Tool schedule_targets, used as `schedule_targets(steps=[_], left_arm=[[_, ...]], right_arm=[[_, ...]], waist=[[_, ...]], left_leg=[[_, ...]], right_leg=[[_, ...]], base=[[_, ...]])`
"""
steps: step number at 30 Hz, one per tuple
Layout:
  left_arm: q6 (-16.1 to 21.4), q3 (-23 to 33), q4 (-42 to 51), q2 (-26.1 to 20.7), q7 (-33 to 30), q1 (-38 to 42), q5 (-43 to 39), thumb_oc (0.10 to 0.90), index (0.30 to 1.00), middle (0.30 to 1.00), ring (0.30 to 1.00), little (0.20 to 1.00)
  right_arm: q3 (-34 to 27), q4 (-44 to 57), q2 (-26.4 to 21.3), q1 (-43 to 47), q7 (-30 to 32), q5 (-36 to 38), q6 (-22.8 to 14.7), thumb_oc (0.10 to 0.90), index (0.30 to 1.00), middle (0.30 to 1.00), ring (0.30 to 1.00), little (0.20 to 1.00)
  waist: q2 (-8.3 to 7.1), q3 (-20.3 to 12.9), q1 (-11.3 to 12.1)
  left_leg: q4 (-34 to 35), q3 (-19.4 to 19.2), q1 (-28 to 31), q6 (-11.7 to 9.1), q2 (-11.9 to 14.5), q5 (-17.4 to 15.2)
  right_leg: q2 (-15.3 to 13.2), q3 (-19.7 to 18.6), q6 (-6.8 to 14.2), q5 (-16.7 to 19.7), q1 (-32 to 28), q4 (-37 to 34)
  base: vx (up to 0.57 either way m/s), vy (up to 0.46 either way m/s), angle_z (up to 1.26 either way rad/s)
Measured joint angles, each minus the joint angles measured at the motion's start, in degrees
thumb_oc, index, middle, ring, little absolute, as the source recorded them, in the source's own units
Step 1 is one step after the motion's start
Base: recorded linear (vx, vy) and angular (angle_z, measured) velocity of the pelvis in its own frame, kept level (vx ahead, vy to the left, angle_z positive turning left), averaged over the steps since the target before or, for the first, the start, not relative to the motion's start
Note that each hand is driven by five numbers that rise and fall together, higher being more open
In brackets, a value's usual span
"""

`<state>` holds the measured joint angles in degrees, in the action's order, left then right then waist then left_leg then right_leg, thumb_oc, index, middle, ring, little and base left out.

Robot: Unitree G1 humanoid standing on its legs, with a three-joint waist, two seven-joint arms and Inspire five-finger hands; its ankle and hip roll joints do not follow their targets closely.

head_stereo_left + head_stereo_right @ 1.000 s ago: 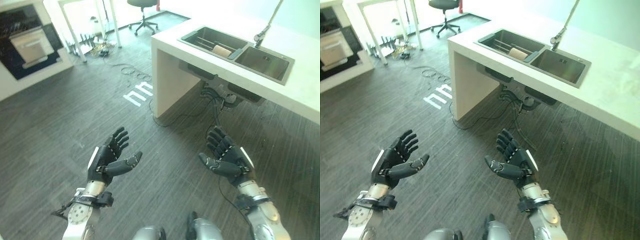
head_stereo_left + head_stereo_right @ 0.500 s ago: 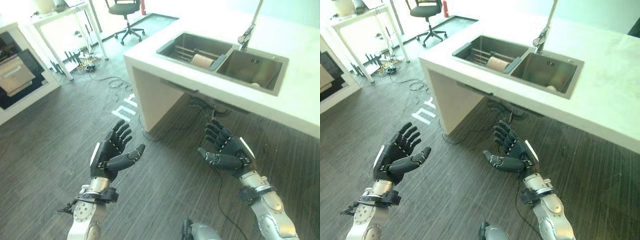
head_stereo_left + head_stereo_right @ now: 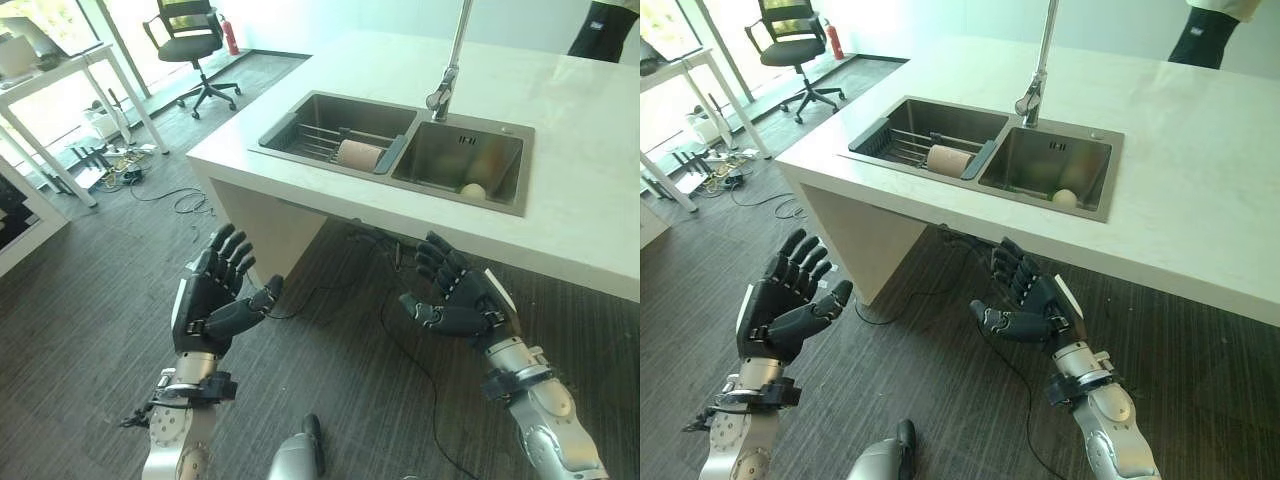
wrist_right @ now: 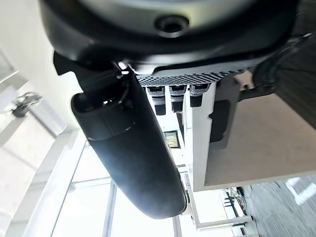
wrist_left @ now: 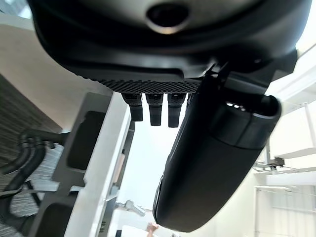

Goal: Place the dishes in the dishwasher.

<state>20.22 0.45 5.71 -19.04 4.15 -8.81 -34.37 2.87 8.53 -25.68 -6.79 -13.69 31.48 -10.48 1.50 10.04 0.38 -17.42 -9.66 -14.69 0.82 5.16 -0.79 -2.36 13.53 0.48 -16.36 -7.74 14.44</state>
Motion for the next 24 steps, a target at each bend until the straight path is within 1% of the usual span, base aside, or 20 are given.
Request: schedule_targets(steps=[1,2,3,5,7,8,9,10,11,12,13,14,15,16,17,18,19,21,22,24], left_arm=[[0.11,0.12,0.00,-0.09,-0.46,0.85,0.51,0.800,0.900,0.900,0.900,0.900],[0.29,0.18,0.10,-0.33,-1.01,1.43,1.04,0.800,0.900,0.900,0.900,0.900],[0.28,0.28,0.13,-0.72,-1.20,2.45,1.43,0.800,0.900,0.900,0.900,0.900],[0.28,0.32,-0.68,-0.34,-1.31,3.94,1.97,0.800,0.900,0.900,0.900,0.900],[0.28,1.55,-0.52,-0.57,-1.33,4.01,3.25,0.800,0.900,0.900,0.900,0.900],[0.25,2.52,-0.51,-0.42,-1.12,4.07,3.15,0.800,0.900,0.900,0.900,0.900],[0.25,3.04,-0.49,-0.16,-0.87,4.07,3.13,0.800,0.900,0.900,0.900,0.900],[0.25,3.52,0.31,-0.30,-0.48,4.05,3.17,0.800,0.900,0.900,0.900,0.900],[0.25,3.73,1.12,-0.37,0.04,3.92,3.20,0.800,0.900,0.900,0.900,0.900],[0.31,3.72,2.35,-0.37,0.16,3.33,3.29,0.800,0.900,0.900,0.900,0.900],[0.32,3.50,3.09,-0.40,0.11,2.87,3.62,0.800,0.900,0.900,0.900,0.900],[0.20,2.57,2.68,-0.41,0.08,3.40,4.18,0.800,0.900,0.900,0.900,0.900],[0.08,1.99,3.08,-2.65,0.46,3.91,4.27,0.800,0.900,0.900,0.900,0.900],[0.26,2.01,4.45,-6.28,1.34,3.87,4.24,0.800,0.900,0.900,0.900,0.900],[0.53,3.21,5.25,-5.73,1.99,2.77,4.11,0.800,0.900,0.900,0.900,0.900],[0.60,3.73,5.05,-4.64,1.91,1.63,4.27,0.800,0.900,0.900,0.900,0.900],[0.84,4.08,4.98,-4.55,1.91,0.92,4.27,0.800,0.900,0.900,0.900,0.900],[0.08,3.55,4.34,-4.24,1.85,0.27,4.33,0.800,0.900,0.900,0.900,0.900],[0.00,2.98,4.37,-4.30,1.98,0.31,4.53,0.800,0.900,0.900,0.900,0.900],[0.01,2.00,4.67,-4.27,1.75,1.16,6.03,0.800,0.900,0.900,0.900,0.900]], right_arm=[[-0.03,0.79,0.31,0.05,0.03,0.00,-0.28,0.800,0.900,0.900,0.900,0.900],[-0.20,1.60,0.87,0.07,0.21,-0.01,-0.45,0.800,0.900,0.900,0.900,0.900],[-0.53,2.57,1.79,0.17,0.86,-0.01,-0.54,0.800,0.900,0.900,0.900,0.900],[-0.68,2.66,3.26,0.54,2.30,-0.06,-0.62,0.800,0.900,0.900,0.900,0.900],[-0.91,2.68,3.98,0.53,3.39,-0.08,-0.53,0.800,0.900,0.900,0.900,0.900],[-1.18,2.76,5.04,0.45,3.75,-0.48,-0.51,0.800,0.900,0.900,0.900,0.900],[-1.42,2.75,6.25,0.12,4.27,-1.66,-0.49,0.800,0.900,0.900,0.900,0.900],[-1.38,2.75,7.80,-0.60,4.76,-2.24,-0.47,0.800,0.900,0.900,0.900,0.900],[-1.22,2.94,8.09,-1.09,4.78,-2.24,-0.48,0.800,0.900,0.900,0.900,0.900],[-1.08,2.93,7.86,-1.22,4.66,-2.35,-0.38,0.800,0.900,0.900,0.900,0.900],[-0.52,2.84,6.89,-0.81,4.47,-2.96,-0.33,0.800,0.900,0.900,0.900,0.900],[-0.17,2.38,5.99,-0.63,4.47,-3.56,-0.33,0.800,0.900,0.900,0.900,0.900],[0.63,1.09,6.16,-0.06,4.53,-3.50,-0.18,0.800,0.900,0.900,0.900,0.900],[0.37,0.21,6.68,0.40,3.95,-3.43,-0.24,0.800,0.900,0.900,0.900,0.900],[-0.53,0.10,5.41,-0.73,3.70,-3.25,0.16,0.800,0.900,0.900,0.900,0.900],[-0.92,0.98,5.34,-2.26,3.22,-3.17,-0.04,0.800,0.900,0.900,0.900,0.900],[-1.04,1.46,4.68,-2.54,2.84,-2.99,-0.40,0.800,0.900,0.900,0.900,0.900],[-1.56,1.56,4.61,-3.26,3.67,-1.92,-0.33,0.800,0.900,0.900,0.900,0.900],[-1.65,1.63,4.62,-3.30,3.89,-1.92,-0.33,0.800,0.900,0.900,0.900,0.900],[-1.49,2.40,4.58,-3.07,4.79,-1.93,-0.43,0.800,0.900,0.900,0.900,0.900]], waist=[[-0.91,-0.09,0.12],[-1.62,-0.10,0.22],[-2.41,-0.10,1.13],[-2.48,-0.10,2.34],[-2.47,-0.11,3.85],[-2.46,-0.10,4.01],[-2.10,-0.10,3.72],[-2.35,-0.08,2.98],[-2.57,-0.08,2.97],[-2.45,0.05,3.03],[-1.05,0.46,3.26],[0.75,1.52,3.23],[-3.12,3.38,2.95],[-6.28,3.60,2.68],[-5.10,3.40,3.88],[-5.01,3.43,3.55],[-4.75,3.59,2.82],[-4.01,4.08,0.56],[-3.75,4.14,-0.21],[-4.07,3.92,-0.33]], left_leg=[[-0.42,-0.18,0.67,1.41,-1.88,-0.53],[-0.86,-0.35,0.68,2.40,-3.58,-1.14],[-3.02,-0.51,-0.22,3.11,-5.12,-3.63],[-4.78,0.53,0.08,4.90,-7.36,-6.11],[-4.20,1.53,2.14,7.09,-9.56,-7.73],[-3.74,2.40,3.14,8.07,-10.53,-8.36],[-3.72,3.24,4.12,8.94,-10.78,-8.51],[-3.99,4.62,5.12,10.12,-11.75,-8.63],[-4.53,4.64,5.22,10.39,-12.19,-9.12],[-4.41,4.46,5.68,10.34,-12.55,-9.76],[-1.65,4.04,7.14,10.02,-12.49,-8.90],[-0.13,3.59,8.91,2.25,-11.56,-8.39],[-5.95,5.99,5.93,-13.79,-13.53,-4.12],[-15.84,6.12,1.32,0.47,-11.74,-10.47],[-11.17,7.01,3.32,2.00,-4.69,-13.25],[-11.10,6.36,4.02,2.13,-5.46,-14.63],[-11.87,5.75,3.95,3.17,-5.86,-15.53],[-10.32,5.47,7.27,3.89,-7.44,-16.13],[-9.09,5.45,9.45,4.36,-7.66,-15.85],[-6.27,5.53,13.13,3.42,-8.29,-16.37]], right_leg=[[-1.61,0.18,1.36,-0.87,-0.25,0.87],[-3.37,0.12,1.83,-1.30,0.21,1.66],[-4.37,-0.33,3.31,-1.77,-1.10,0.33],[-6.24,0.49,3.64,-1.15,-1.75,2.84],[-8.09,0.98,4.00,1.27,-1.85,6.81],[-8.53,0.68,5.56,3.30,-1.57,9.37],[-9.01,-0.42,7.53,5.54,-0.12,14.46],[-10.27,-1.92,9.37,9.76,5.13,27.66],[-10.62,-3.07,9.30,10.16,8.60,34.35],[-11.11,-3.68,8.42,10.05,12.87,40.32],[-10.76,-1.74,5.44,7.93,17.42,41.85],[-8.02,0.29,2.26,7.50,19.11,36.10],[-9.02,-0.78,1.26,7.13,19.53,25.50],[-11.57,-0.58,2.24,8.47,19.61,16.03],[-8.99,2.06,6.60,10.62,21.65,3.91],[-9.06,2.74,7.43,11.68,23.05,1.40],[-10.02,2.57,8.28,12.78,25.42,2.89],[-12.64,2.69,6.74,14.59,28.91,4.31],[-12.69,2.77,6.05,15.13,29.13,3.96],[-12.30,2.69,5.44,15.36,28.50,5.74]], base=[[0.29,0.252,0.27],[0.29,0.254,0.33],[0.28,0.261,0.33],[0.28,0.259,0.45],[0.30,0.323,0.49],[0.26,0.346,0.46],[0.16,0.269,0.63],[0.16,0.236,0.63],[0.13,0.151,0.48],[0.13,0.063,0.08],[0.16,-0.034,-0.04],[0.19,-0.068,0.05],[0.20,-0.111,0.20],[0.27,-0.250,-0.15],[0.29,-0.288,-0.40],[0.33,-0.323,-0.57],[0.23,-0.181,-0.27],[0.22,-0.167,-0.02],[0.32,-0.287,0.10],[0.33,-0.336,0.11]])
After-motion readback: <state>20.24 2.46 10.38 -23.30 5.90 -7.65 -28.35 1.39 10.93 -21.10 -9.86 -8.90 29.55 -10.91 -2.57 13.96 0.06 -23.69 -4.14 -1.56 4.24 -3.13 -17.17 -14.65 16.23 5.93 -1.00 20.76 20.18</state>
